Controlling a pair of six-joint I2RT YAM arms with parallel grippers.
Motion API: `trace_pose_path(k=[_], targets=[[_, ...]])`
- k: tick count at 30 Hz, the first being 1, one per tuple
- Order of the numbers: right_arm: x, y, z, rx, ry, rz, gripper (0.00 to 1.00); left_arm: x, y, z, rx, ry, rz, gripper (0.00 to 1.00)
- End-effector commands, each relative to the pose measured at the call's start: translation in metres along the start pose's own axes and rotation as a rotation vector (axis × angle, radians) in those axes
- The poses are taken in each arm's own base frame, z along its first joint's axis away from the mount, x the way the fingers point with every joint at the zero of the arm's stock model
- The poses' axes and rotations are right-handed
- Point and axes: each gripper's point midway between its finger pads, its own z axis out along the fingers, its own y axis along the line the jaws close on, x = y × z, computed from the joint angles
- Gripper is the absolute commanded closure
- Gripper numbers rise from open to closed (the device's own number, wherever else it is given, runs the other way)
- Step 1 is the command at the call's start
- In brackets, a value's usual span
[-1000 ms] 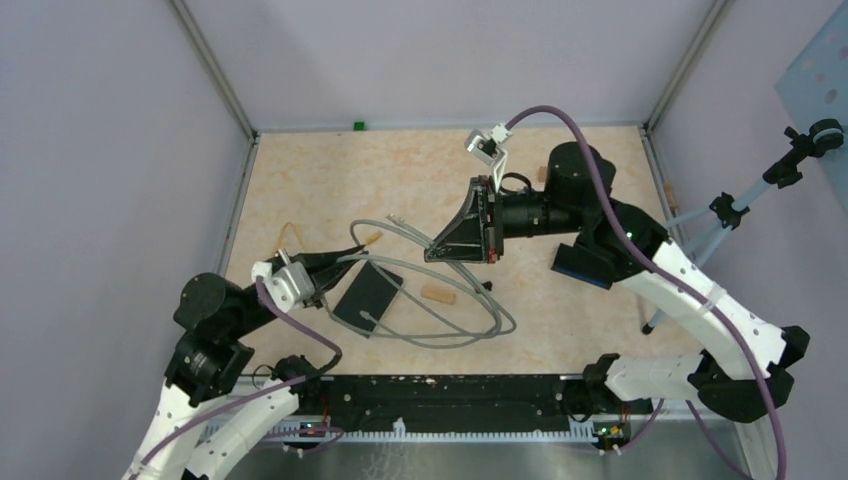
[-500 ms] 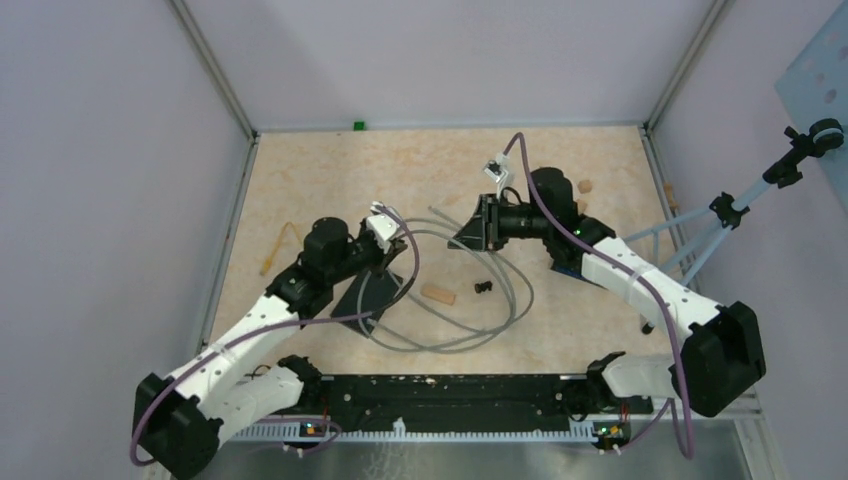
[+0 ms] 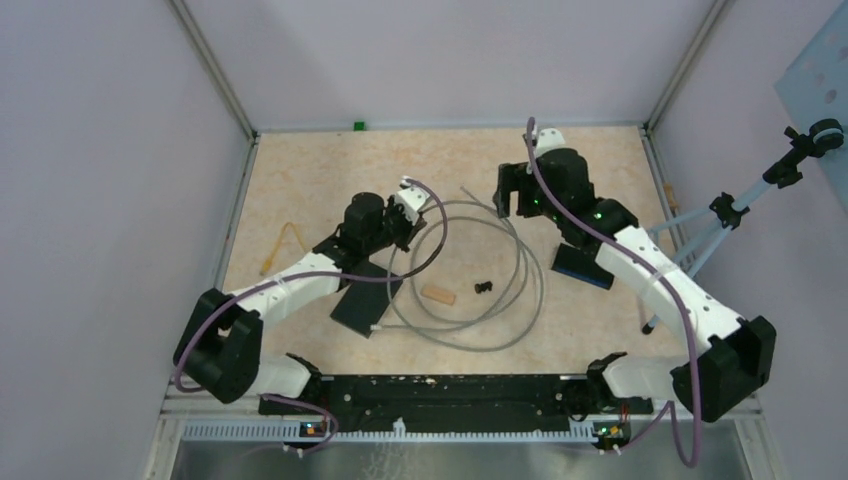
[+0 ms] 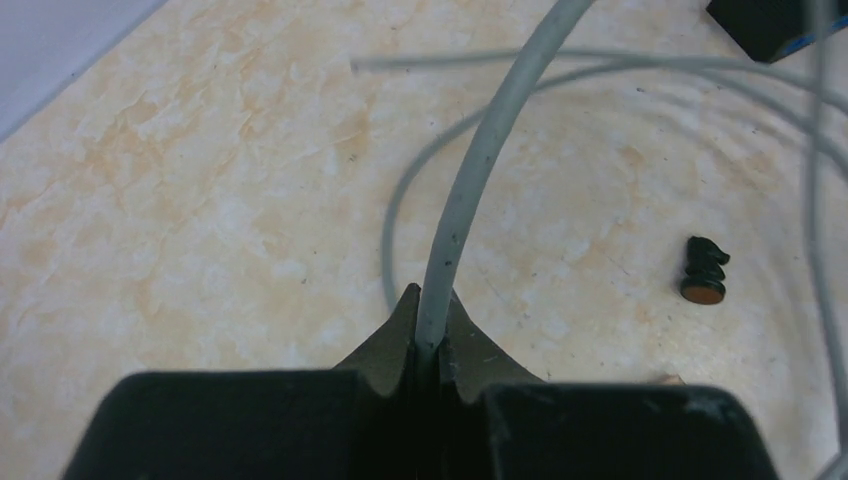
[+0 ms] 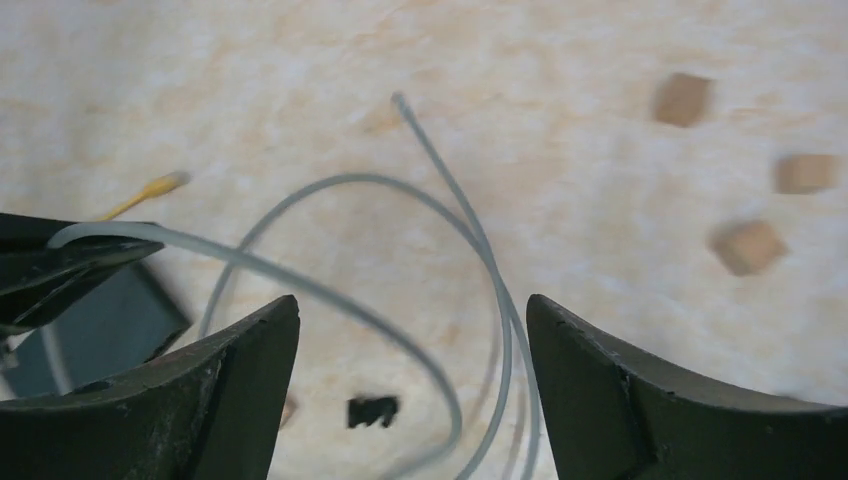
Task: Insert the plug into the switch port
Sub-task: Pick up the connector from the center of the board.
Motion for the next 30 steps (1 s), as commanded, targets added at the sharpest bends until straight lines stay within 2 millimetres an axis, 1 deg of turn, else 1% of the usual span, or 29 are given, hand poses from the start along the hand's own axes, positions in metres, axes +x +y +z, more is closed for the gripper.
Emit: trace_pose_path(k=[1, 2, 3, 4, 5, 6, 8, 9, 11, 12, 13, 14, 15, 17, 18, 20, 22, 23, 26, 28, 29, 30], targets=[[-0.047, -0.062, -0.062, 0.357, -0.193, -0.049, 0.18, -0.049, 0.024, 0.023, -0.065, -0.123, -0.056, 0.81], [-0.048, -0.060, -0.068, 0.340, -0.210, -0.045, 0.18, -0.051, 0.025, 0.027, -0.062, -0.110, -0.085, 0.70], [-0.047, -0.057, -0.074, 0.317, -0.224, -0.040, 0.17, -0.053, 0.026, 0.028, -0.064, -0.103, -0.113, 0.64], [-0.046, -0.050, -0.078, 0.275, -0.231, -0.037, 0.17, -0.057, 0.026, 0.027, -0.065, -0.108, -0.137, 0.55], [-0.044, -0.042, -0.082, 0.220, -0.241, -0.038, 0.17, -0.062, 0.028, 0.024, -0.076, -0.123, -0.157, 0.43], [-0.040, -0.031, -0.085, 0.149, -0.242, -0.043, 0.17, -0.065, 0.033, 0.019, -0.107, -0.138, -0.174, 0.30], [-0.030, -0.014, -0.090, 0.043, -0.237, -0.031, 0.18, -0.074, 0.035, 0.004, -0.139, -0.168, -0.227, 0.13], [-0.023, -0.011, -0.091, 0.019, -0.228, -0.010, 0.18, -0.078, 0.036, -0.005, -0.156, -0.187, -0.233, 0.03], [-0.008, -0.003, -0.092, -0.035, -0.198, 0.021, 0.19, -0.086, 0.042, -0.023, -0.202, -0.212, -0.239, 0.01], [0.000, 0.006, -0.092, -0.088, -0.180, 0.028, 0.21, -0.087, 0.046, -0.034, -0.234, -0.209, -0.251, 0.01], [0.009, 0.016, -0.091, -0.147, -0.157, 0.034, 0.24, -0.093, 0.051, -0.049, -0.270, -0.211, -0.271, 0.01], [0.019, 0.028, -0.090, -0.202, -0.135, 0.036, 0.27, -0.093, 0.059, -0.062, -0.322, -0.197, -0.303, 0.01], [0.027, 0.040, -0.090, -0.247, -0.121, 0.029, 0.28, -0.090, 0.067, -0.075, -0.370, -0.171, -0.347, 0.01], [0.053, 0.065, -0.086, -0.296, -0.090, -0.037, 0.29, -0.082, 0.076, -0.101, -0.426, -0.113, -0.416, 0.01], [0.069, 0.088, -0.087, -0.344, -0.068, -0.102, 0.29, -0.074, 0.078, -0.111, -0.440, -0.076, -0.438, 0.01], [0.095, 0.112, -0.082, -0.381, -0.038, -0.204, 0.29, -0.063, 0.074, -0.130, -0.443, -0.041, -0.458, 0.01], [0.121, 0.136, -0.078, -0.442, -0.011, -0.288, 0.32, -0.049, 0.066, -0.144, -0.435, -0.017, -0.464, 0.01], [0.132, 0.147, -0.076, -0.478, -0.008, -0.326, 0.33, -0.044, 0.058, -0.147, -0.407, -0.008, -0.465, 0.01], [0.154, 0.177, -0.075, -0.596, -0.009, -0.408, 0.35, -0.022, 0.047, -0.158, -0.407, 0.032, -0.477, 0.01], [0.165, 0.188, -0.067, -0.633, 0.001, -0.454, 0.36, -0.010, 0.042, -0.163, -0.412, 0.041, -0.479, 0.01], [0.170, 0.187, -0.059, -0.619, 0.011, -0.480, 0.38, -0.005, 0.040, -0.166, -0.416, 0.039, -0.478, 0.01], [0.173, 0.182, -0.049, -0.568, 0.019, -0.502, 0.40, -0.002, 0.039, -0.168, -0.422, 0.034, -0.478, 0.01]])
